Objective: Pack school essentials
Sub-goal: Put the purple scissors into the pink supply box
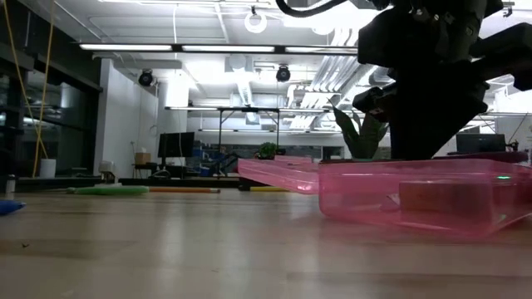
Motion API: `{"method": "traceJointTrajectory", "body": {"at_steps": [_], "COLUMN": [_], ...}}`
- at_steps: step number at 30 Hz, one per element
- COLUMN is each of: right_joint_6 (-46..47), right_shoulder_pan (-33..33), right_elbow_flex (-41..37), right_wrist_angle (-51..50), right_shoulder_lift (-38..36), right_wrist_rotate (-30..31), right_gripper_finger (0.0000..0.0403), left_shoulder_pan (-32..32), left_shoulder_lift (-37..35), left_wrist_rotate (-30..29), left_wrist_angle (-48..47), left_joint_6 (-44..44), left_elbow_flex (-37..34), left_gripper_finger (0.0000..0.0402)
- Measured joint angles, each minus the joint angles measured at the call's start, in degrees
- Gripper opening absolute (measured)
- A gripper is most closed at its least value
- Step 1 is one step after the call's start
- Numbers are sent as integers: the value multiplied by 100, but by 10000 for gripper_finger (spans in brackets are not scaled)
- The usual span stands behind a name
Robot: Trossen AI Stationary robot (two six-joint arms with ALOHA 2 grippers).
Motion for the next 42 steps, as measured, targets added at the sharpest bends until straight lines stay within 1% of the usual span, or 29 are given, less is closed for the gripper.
{"method": "traceJointTrajectory", "body": {"at_steps": [6, 9, 13, 17, 20, 22, 24, 26, 27, 28, 31, 34, 37, 42], "right_joint_6": [44, 42, -68, 26, 312, 767, 1396, 2115, 2410, 2675, 3241, 3350, 3332, 3125], "right_shoulder_pan": [0, 0, -2, -66, -83, -79, -76, -76, -74, -60, 7, -4, -2, -10], "right_elbow_flex": [2, 2, 2, 2, -114, -496, -1001, -1412, -1558, -1661, -1808, -1847, -1847, -1847], "right_wrist_angle": [0, -42, -391, -1081, -1389, -1398, -1483, -1481, -1435, -1427, -1467, -1468, -1212, -834], "right_shoulder_lift": [4, 4, -124, -563, -990, -1345, -1742, -2213, -2446, -2655, -3106, -3286, -3298, -2893], "right_wrist_rotate": [-2, -9, -106, 80, 247, 285, 300, 332, 348, 399, 787, 888, 840, 637], "right_gripper_finger": [113, 129, 137, 134, 124, 108, 77, 33, 18, 10, 13, 3, 4, 1], "left_shoulder_pan": [0, 1, -1, 1, 1, 1, -1, 1, 1, 1, -1, 0, 1, 1], "left_shoulder_lift": [0, 0, 0, 0, 0, 0, 0, 0, 0, 0, 0, 0, 0, 0], "left_wrist_rotate": [1, 0, -1, -1, -1, 1, -1, 0, 1, -1, -1, 0, -1, -42], "left_wrist_angle": [0, 0, 0, 0, -2, -2, -2, -2, -2, -2, -2, -2, -2, -2], "left_joint_6": [-10, -10, -11, -7, -3, 0, -4, -4, -4, -7, -13, -13, -4, -9], "left_elbow_flex": [0, 0, 0, 0, 0, 0, 0, 0, 0, 0, 0, 0, 0, 0], "left_gripper_finger": [195, 195, 195, 195, 195, 195, 195, 195, 195, 195, 195, 195, 195, 195]}}
